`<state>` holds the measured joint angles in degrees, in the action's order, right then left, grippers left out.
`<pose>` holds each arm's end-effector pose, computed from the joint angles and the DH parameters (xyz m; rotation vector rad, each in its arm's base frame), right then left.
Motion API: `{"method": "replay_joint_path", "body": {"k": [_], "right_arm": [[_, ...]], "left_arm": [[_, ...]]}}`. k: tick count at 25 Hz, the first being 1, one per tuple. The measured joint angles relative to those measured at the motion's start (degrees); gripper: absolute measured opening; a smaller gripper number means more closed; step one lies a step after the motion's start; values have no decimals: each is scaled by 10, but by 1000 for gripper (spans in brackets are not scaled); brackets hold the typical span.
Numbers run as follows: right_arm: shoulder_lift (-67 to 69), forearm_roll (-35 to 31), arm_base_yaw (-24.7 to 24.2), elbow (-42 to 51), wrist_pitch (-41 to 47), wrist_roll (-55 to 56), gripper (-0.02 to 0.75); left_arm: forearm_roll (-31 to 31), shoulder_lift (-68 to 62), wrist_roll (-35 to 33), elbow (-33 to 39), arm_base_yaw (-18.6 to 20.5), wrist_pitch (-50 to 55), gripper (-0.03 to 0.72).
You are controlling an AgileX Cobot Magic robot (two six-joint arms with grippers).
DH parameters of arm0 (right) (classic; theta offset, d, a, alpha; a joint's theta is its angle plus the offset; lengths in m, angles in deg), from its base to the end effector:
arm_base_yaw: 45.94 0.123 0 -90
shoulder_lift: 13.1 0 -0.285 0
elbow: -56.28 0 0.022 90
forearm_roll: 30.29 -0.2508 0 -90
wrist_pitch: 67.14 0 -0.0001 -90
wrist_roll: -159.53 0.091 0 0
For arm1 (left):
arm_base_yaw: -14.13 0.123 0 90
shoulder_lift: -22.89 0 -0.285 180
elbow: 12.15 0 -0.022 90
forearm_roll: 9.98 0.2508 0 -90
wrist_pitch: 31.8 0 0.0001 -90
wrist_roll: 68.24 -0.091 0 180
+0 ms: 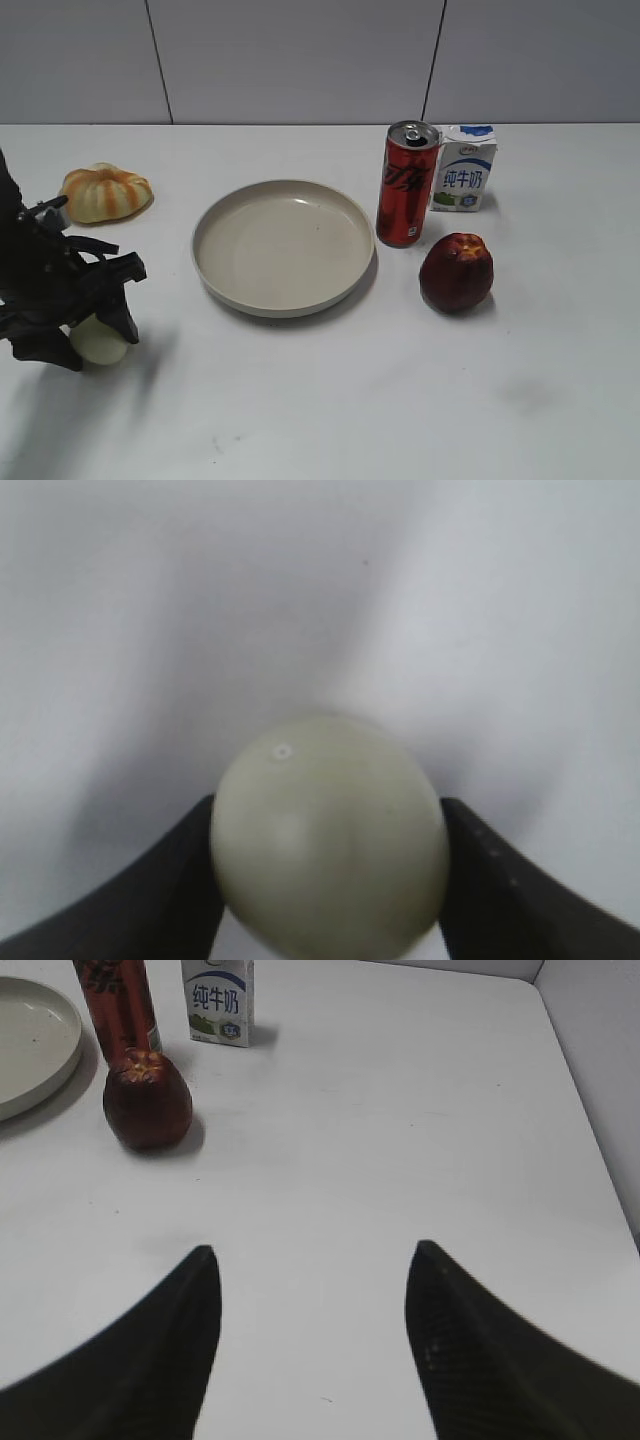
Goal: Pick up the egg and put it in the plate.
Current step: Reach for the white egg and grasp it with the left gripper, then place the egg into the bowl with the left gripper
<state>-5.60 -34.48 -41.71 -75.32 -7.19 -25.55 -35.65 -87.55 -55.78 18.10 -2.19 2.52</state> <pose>-0.0059 0.0053 0.2794 -0.1671 2.0138 0.0778 0.2694 -0.1021 0.1225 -0.4530 3.0616 -0.4360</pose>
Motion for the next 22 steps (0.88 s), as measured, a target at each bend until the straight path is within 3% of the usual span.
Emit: {"method": "replay_joint_path", "body": {"k": [3, 8, 16, 22], "right_arm": [[0, 0, 0, 0, 0, 0, 447], [0, 0, 0, 0, 0, 0, 447], [0, 0, 0, 0, 0, 0, 447], [0, 0, 0, 0, 0, 0, 447]], "left_arm": [[2, 0, -15, -4, 0, -1, 442], [41, 0, -138, -94, -36, 27, 442], [103, -61, -159, -330, -111, 52, 442], [73, -143, -160, -386, -150, 59, 442]]}}
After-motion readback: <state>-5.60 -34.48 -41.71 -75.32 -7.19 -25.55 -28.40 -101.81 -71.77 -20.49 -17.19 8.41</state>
